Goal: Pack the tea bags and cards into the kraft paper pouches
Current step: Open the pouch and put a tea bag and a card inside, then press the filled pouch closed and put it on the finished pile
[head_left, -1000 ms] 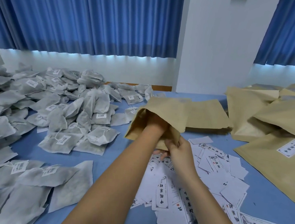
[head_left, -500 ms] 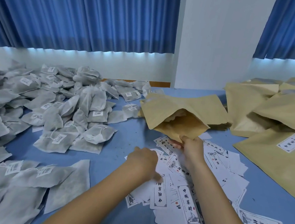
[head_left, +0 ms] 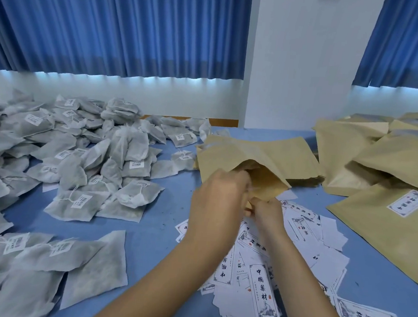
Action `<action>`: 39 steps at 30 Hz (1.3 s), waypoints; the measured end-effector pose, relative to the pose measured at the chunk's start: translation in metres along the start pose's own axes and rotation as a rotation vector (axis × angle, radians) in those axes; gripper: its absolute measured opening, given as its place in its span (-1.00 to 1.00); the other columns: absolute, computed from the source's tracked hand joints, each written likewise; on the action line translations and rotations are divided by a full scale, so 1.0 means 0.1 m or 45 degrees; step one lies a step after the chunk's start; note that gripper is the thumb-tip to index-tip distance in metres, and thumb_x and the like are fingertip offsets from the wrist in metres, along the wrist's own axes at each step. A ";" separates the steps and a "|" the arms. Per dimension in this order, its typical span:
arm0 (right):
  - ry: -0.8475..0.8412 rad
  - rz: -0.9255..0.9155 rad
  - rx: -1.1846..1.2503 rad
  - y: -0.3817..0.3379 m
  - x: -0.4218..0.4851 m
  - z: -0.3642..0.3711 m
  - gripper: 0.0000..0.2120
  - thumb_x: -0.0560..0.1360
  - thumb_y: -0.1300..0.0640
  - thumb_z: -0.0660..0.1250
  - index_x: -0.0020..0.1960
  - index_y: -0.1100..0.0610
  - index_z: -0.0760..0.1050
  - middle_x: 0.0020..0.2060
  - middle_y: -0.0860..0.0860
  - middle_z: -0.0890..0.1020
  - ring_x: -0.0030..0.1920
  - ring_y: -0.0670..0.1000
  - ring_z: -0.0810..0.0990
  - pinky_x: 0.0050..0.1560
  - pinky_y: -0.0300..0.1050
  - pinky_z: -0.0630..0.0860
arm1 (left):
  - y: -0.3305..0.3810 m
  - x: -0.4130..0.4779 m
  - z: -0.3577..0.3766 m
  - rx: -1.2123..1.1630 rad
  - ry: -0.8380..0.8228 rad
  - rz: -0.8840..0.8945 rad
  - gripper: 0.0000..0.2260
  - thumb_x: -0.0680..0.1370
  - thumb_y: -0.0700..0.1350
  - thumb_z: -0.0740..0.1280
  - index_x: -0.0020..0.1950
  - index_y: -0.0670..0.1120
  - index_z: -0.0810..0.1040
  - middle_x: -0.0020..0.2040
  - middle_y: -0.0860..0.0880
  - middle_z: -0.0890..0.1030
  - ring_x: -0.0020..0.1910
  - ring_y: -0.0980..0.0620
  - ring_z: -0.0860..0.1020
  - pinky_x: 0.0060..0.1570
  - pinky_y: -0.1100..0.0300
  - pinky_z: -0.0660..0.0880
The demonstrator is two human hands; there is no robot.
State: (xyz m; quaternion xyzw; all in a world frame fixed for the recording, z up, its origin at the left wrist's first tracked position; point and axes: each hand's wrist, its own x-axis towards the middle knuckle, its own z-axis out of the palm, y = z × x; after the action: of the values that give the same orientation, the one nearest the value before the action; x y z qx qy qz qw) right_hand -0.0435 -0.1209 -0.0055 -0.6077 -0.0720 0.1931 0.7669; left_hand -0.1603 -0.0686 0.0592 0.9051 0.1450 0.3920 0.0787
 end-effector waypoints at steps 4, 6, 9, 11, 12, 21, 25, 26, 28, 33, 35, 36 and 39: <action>0.042 -0.089 -0.304 0.01 -0.04 -0.02 -0.70 0.52 0.39 0.15 -0.33 0.13 0.33 -0.57 -0.09 0.41 -0.63 -0.22 0.34 -0.62 -0.42 0.25 | 0.21 0.13 0.28 0.304 -0.155 0.211 -0.73 0.00 -0.29 0.57 -0.48 -0.05 0.56 -0.44 0.05 0.51 -0.35 0.06 0.52 -0.56 0.30 0.25; 0.090 -0.063 -0.333 0.04 -0.03 -0.03 -0.71 0.49 0.38 0.13 -0.35 0.13 0.33 -0.56 -0.07 0.38 -0.57 -0.15 0.32 -0.60 -0.38 0.23 | 0.16 0.20 0.51 0.322 -0.322 0.095 -0.77 0.03 -0.20 0.60 -0.49 -0.05 0.57 -0.42 0.05 0.53 -0.32 0.08 0.56 -0.53 0.31 0.28; 0.064 -0.065 -0.322 0.08 -0.05 0.00 -0.71 0.45 0.40 0.13 -0.37 0.13 0.33 -0.56 -0.03 0.39 -0.57 -0.10 0.34 -0.56 -0.33 0.28 | -0.03 0.34 0.83 0.184 -0.501 -0.099 -0.90 0.47 -0.34 0.30 -0.10 -0.19 0.59 -0.10 -0.11 0.59 -0.05 -0.08 0.59 -0.26 0.18 0.40; 0.019 -0.092 -0.284 0.10 -0.08 0.03 -0.72 0.47 0.40 0.15 -0.35 0.14 0.38 -0.55 -0.02 0.46 -0.57 -0.05 0.45 -0.53 -0.32 0.36 | -0.13 0.43 0.95 0.050 -0.440 -0.252 -0.80 0.56 -0.34 0.14 0.07 -0.17 0.51 0.04 -0.13 0.55 0.04 -0.09 0.55 -0.05 0.15 0.43; 0.006 -0.083 -0.263 0.09 -0.10 0.04 -0.73 0.49 0.40 0.16 -0.33 0.16 0.40 -0.53 -0.01 0.50 -0.57 -0.04 0.50 -0.52 -0.33 0.39 | -0.17 0.44 0.96 -0.001 -0.425 -0.301 -0.80 0.59 -0.30 0.12 0.14 -0.16 0.46 0.09 -0.13 0.52 0.08 -0.08 0.52 0.07 0.16 0.42; 0.052 -0.124 -0.252 0.14 -0.01 0.05 -0.72 0.62 0.32 0.06 -0.17 0.05 0.37 -0.20 -0.02 0.48 -0.18 -0.01 0.46 -0.07 -0.10 0.43 | 0.15 0.11 0.85 0.064 0.319 0.273 -0.61 0.39 -0.34 0.41 0.17 -0.05 0.52 0.07 -0.08 0.62 0.06 -0.07 0.58 -0.03 0.09 0.52; -0.094 0.022 0.029 0.02 -0.13 0.16 -0.75 0.56 0.35 0.10 0.11 0.15 0.47 -0.09 -0.06 0.58 -0.03 -0.07 0.54 -0.10 -0.30 0.45 | -0.01 0.22 0.67 0.302 0.226 0.170 -0.60 0.30 -0.25 0.51 0.10 0.01 0.66 0.00 -0.02 0.67 0.05 -0.05 0.62 0.04 0.08 0.52; -0.258 -0.006 0.075 0.00 -0.14 0.14 -0.74 0.51 0.43 0.12 0.03 0.19 0.50 -0.19 -0.03 0.60 -0.11 -0.07 0.54 -0.20 -0.32 0.46 | -0.06 0.20 0.65 0.288 0.123 0.109 -0.69 0.19 -0.23 0.57 -0.12 0.02 0.70 -0.19 0.02 0.67 -0.14 -0.01 0.64 -0.12 0.18 0.54; -0.452 0.084 0.322 -0.08 -0.15 0.01 -0.78 0.46 0.46 0.12 -0.12 0.23 0.47 -0.30 0.05 0.55 -0.17 -0.03 0.48 -0.25 -0.27 0.45 | -0.07 0.14 0.67 0.301 -0.063 0.005 -0.79 0.10 -0.16 0.58 -0.35 0.03 0.65 -0.39 0.06 0.61 -0.41 0.04 0.57 -0.38 0.29 0.45; -0.261 0.307 0.462 -0.12 -0.02 -0.10 -0.71 0.60 0.01 0.23 -0.03 0.25 0.51 -0.18 0.15 0.61 -0.12 0.07 0.59 -0.07 -0.12 0.55 | -0.03 -0.07 0.84 0.123 -0.227 -0.019 -0.90 0.33 -0.23 0.45 -0.21 -0.07 0.62 -0.28 0.01 0.58 -0.33 0.00 0.54 -0.39 0.22 0.35; -0.017 0.294 0.313 -0.08 0.07 -0.13 -0.70 0.62 0.00 0.20 -0.05 0.23 0.51 -0.25 0.11 0.60 -0.26 0.02 0.60 -0.31 -0.20 0.54 | 0.04 -0.15 0.89 -0.108 -0.210 0.051 -0.97 0.40 -0.24 0.37 -0.24 -0.17 0.59 -0.29 -0.06 0.56 -0.28 -0.02 0.51 -0.32 0.16 0.42; 0.073 0.262 0.242 -0.08 0.10 -0.15 -0.72 0.63 0.02 0.18 -0.08 0.21 0.48 -0.30 0.09 0.56 -0.32 0.01 0.56 -0.40 -0.23 0.50 | 0.07 -0.18 0.89 -0.255 -0.288 0.012 -0.90 0.45 -0.20 0.31 -0.23 -0.17 0.58 -0.28 -0.06 0.55 -0.26 0.02 0.48 -0.28 0.13 0.43; 0.089 0.312 0.434 -0.08 0.16 -0.19 -0.77 0.65 0.05 0.14 -0.04 0.18 0.45 -0.21 0.16 0.64 -0.23 0.15 0.64 -0.32 -0.06 0.62 | 0.07 -0.16 0.89 -0.783 -0.538 -0.472 -0.69 0.51 0.01 0.27 -0.28 -0.18 0.57 -0.41 -0.08 0.54 -0.45 0.10 0.39 -0.34 0.16 0.39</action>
State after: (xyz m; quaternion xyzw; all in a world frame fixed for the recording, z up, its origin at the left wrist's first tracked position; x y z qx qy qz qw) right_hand -0.0209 -0.1338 -0.0042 -0.4796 0.0629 0.2730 0.8315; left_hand -0.1041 -0.0830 -0.0099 0.8585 0.1623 0.2020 0.4425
